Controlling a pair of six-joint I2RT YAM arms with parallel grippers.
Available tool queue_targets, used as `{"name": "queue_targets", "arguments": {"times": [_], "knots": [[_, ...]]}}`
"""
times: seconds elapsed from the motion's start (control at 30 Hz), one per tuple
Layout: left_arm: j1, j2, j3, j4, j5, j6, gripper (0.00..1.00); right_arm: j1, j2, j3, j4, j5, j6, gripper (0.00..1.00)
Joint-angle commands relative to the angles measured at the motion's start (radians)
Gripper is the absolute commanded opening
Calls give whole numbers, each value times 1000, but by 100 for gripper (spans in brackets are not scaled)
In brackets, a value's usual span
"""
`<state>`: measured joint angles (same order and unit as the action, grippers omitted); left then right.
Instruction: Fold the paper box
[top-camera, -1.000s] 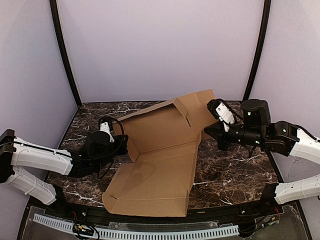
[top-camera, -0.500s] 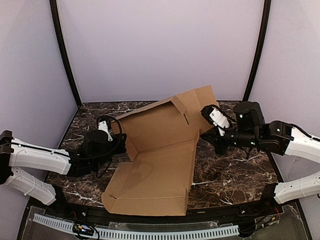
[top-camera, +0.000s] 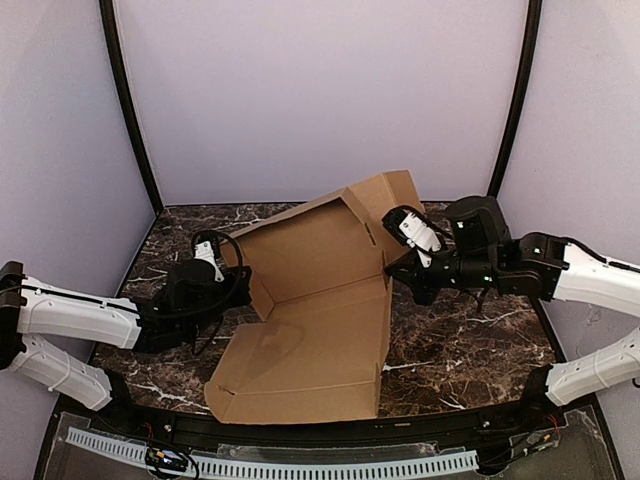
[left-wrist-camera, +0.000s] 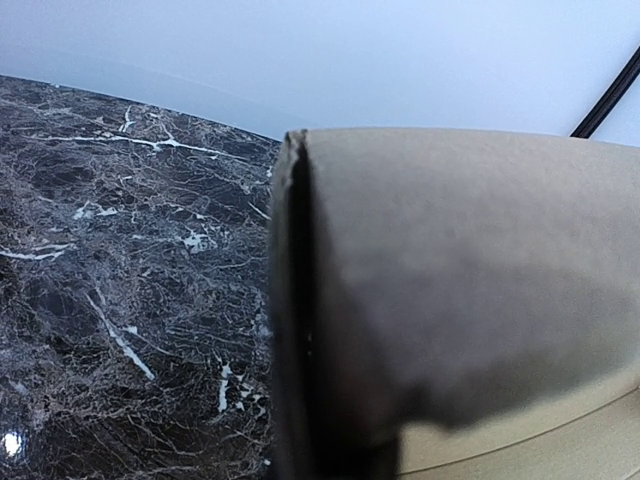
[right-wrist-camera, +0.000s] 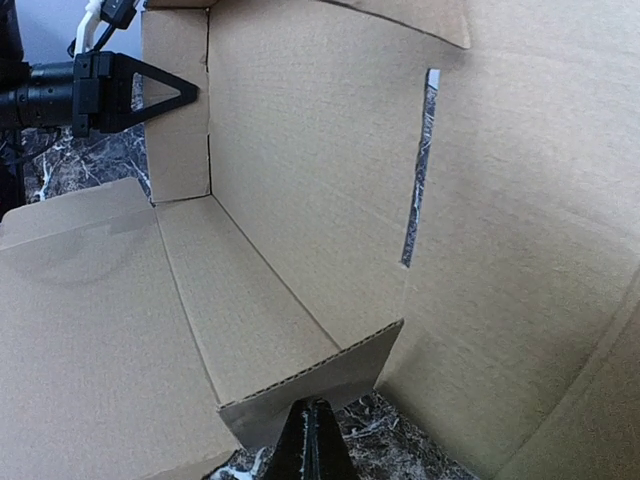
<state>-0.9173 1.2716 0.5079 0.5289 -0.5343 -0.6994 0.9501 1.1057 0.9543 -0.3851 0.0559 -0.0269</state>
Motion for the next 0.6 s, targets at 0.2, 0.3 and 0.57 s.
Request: {"name": "queue_targets", "arguments": {"times": [0.2, 0.3, 0.57], "knots": [[-2, -21, 17, 76, 84, 35, 1, 11, 98, 14, 76, -30, 19, 0], [2, -24, 7, 114, 110, 49, 1, 12, 111, 6, 77, -32, 22, 0], [27, -65, -7, 180, 188, 55, 1, 11, 125, -55, 54, -34, 25, 0]]}}
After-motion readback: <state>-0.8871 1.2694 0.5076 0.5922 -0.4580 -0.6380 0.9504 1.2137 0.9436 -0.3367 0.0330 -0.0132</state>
